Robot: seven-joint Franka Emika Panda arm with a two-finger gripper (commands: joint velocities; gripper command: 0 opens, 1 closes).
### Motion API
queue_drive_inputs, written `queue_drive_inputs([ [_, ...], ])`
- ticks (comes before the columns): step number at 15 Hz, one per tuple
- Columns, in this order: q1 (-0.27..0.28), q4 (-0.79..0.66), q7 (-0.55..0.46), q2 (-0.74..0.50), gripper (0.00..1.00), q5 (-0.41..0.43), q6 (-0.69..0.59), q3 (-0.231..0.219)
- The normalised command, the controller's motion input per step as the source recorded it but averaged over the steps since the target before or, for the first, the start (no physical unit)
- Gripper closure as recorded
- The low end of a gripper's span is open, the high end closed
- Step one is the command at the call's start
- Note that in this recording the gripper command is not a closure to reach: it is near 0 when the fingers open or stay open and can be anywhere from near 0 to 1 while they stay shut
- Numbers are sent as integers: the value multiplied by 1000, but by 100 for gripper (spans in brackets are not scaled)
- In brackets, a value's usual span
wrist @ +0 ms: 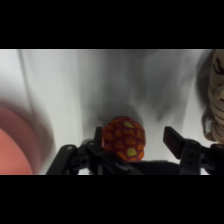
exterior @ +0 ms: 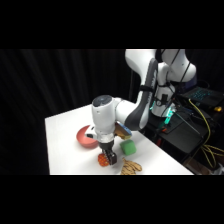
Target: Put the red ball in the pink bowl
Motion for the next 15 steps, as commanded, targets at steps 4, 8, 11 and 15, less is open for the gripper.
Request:
queue_drive_inputs([
  [4, 69, 74, 37, -1, 100, 108, 132, -46],
  [8, 110, -14, 69, -136, 31, 51, 69, -101],
  [11, 152, -78, 132, -367, 7, -19, -223, -162],
  [15, 143, -37, 150, -466, 5, -154, -493, -149],
])
